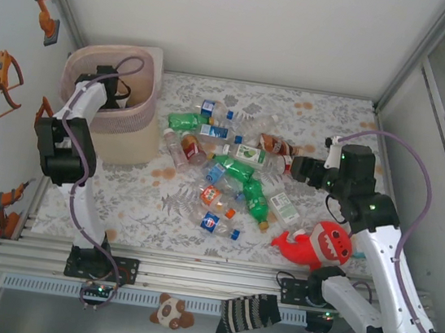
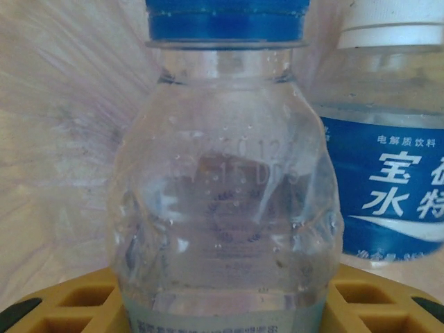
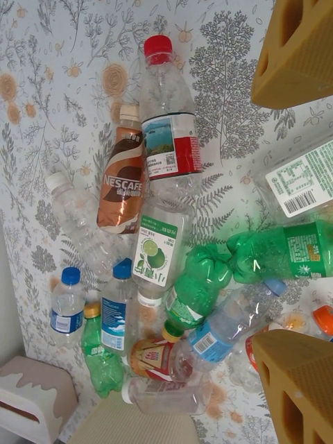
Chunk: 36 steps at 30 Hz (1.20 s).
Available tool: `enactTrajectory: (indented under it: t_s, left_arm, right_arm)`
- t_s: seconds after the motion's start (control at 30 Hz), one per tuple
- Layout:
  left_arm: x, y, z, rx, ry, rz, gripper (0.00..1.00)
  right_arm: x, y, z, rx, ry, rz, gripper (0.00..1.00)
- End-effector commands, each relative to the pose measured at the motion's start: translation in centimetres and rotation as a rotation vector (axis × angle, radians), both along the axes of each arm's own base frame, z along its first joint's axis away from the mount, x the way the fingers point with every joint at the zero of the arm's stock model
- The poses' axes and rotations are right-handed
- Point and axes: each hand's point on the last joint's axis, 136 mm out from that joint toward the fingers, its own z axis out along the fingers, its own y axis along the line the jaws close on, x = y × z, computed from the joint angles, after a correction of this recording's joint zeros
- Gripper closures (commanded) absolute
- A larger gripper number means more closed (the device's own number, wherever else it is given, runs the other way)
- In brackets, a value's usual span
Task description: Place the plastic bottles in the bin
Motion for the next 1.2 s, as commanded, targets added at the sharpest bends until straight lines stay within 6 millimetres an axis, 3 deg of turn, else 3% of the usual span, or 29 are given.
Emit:
enactTrajectory:
  t_s: [0.0, 0.23, 0.43, 0.87, 1.17]
  left_arm:
    - [-0.7, -0.7, -2.1, -0.029, 0.058, -0.006, 0.49]
    - [-0.7, -0.7, -2.0, -0.027, 0.053, -0.005, 0.35]
    - [-0.5, -0.9, -0.5, -0.026, 0.013, -0.008, 0.30]
    - [-0.6, -1.8, 5.7, -0.028, -0.166, -0.013, 0.26]
    - [-0.6, -2.6, 9.3, -0.077, -0.269, -0.019, 0.26]
  right_arm:
    - [0.0, 0.3, 0.9, 0.016, -0.031, 0.006, 0.18]
    - [0.0, 0.3, 0.9, 0.030, -0.026, -0.004, 0.18]
    - [-0.1, 0.5, 1.0, 0.042, -0.021, -0.003, 0.18]
    - [-0.9, 0.8, 0.6, 0.015, 0.034, 0.004, 0.19]
    - [-1.3, 0.8, -2.1, -0.058, 0.148, 0.000, 0.22]
